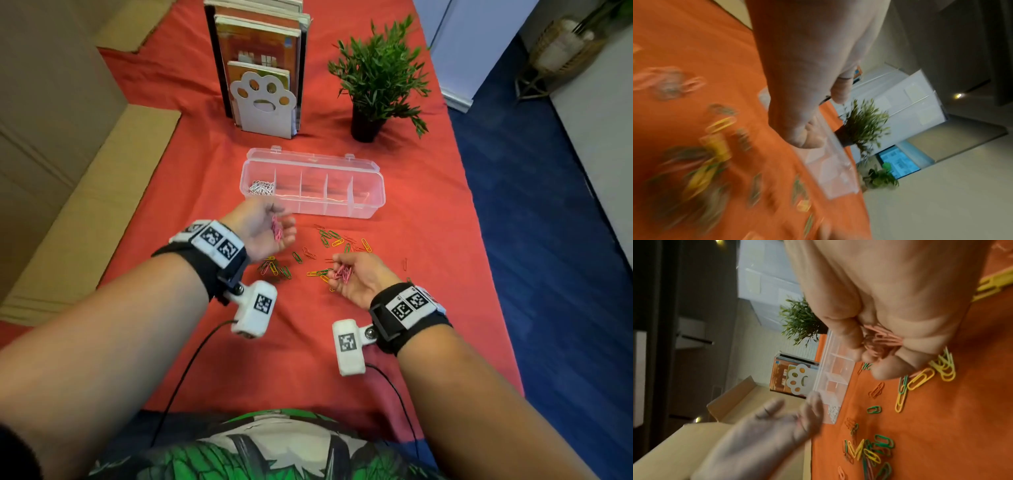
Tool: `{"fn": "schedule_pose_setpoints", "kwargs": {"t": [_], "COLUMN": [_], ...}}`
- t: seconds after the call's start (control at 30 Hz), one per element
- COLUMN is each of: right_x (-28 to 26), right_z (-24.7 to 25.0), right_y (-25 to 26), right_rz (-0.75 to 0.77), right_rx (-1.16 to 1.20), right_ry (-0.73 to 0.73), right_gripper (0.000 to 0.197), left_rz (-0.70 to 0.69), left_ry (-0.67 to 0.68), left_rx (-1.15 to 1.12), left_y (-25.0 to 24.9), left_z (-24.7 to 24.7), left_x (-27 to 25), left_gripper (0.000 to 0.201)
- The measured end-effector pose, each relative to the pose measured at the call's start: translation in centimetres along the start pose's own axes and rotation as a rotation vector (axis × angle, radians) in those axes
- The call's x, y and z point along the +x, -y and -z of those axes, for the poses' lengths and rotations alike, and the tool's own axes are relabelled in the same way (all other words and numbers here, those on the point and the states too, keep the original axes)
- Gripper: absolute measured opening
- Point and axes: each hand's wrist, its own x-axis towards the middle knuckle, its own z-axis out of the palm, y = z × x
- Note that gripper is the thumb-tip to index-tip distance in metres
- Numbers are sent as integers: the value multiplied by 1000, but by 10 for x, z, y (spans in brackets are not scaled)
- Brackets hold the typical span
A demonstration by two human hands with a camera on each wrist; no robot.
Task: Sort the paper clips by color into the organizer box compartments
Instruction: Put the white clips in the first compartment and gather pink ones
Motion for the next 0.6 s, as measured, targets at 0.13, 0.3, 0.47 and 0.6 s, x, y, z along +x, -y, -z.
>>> {"fn": "schedule_pose_setpoints", "kwargs": {"t": [0.13, 0.3, 0.47, 0.6], "right_x": [-1, 3, 15, 24], "right_z": [0, -6, -20, -57], "right_y": [6, 20, 42, 72], "right_rz": [79, 313, 461, 664], "right_rx": [-116, -340, -568, -589], "right_ry": [-33, -82, -199, -194], "right_gripper": [24, 28, 25, 32], "left_rz": [-151, -239, -407, -553], "left_ry": [13, -135, -374, -547], "left_rx": [-19, 10, 357, 514], "left_y": [-46, -63, -46, -15], "left_z": [-15, -13, 11, 45], "left_x": [14, 44, 39, 21], "left_gripper": [8, 38, 14, 25]}}
